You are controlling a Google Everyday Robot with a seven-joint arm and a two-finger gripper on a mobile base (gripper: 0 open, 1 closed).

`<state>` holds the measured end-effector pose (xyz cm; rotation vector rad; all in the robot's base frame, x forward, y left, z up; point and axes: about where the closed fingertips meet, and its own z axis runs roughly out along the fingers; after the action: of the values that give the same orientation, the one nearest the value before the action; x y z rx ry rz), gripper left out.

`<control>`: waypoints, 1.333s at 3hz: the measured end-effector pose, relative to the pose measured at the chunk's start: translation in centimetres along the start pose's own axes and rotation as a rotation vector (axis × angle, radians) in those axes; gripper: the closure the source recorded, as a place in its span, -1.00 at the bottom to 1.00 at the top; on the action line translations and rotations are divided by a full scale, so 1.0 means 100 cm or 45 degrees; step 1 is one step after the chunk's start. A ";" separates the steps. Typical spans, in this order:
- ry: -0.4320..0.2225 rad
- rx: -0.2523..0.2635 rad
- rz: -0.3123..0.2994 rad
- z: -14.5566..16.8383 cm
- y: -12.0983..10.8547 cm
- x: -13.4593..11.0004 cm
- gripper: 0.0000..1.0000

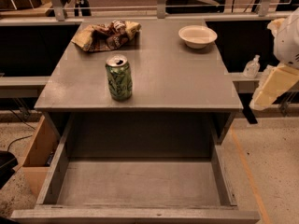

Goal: Move paper bowl near green can

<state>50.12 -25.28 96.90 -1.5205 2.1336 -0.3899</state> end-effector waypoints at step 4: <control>-0.168 0.434 0.108 0.031 -0.091 -0.004 -1.00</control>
Offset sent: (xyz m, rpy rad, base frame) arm 0.1735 -0.0289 0.0866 0.2108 -0.8235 -0.0829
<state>59.21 -27.88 98.84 -1.2244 1.9067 -0.5735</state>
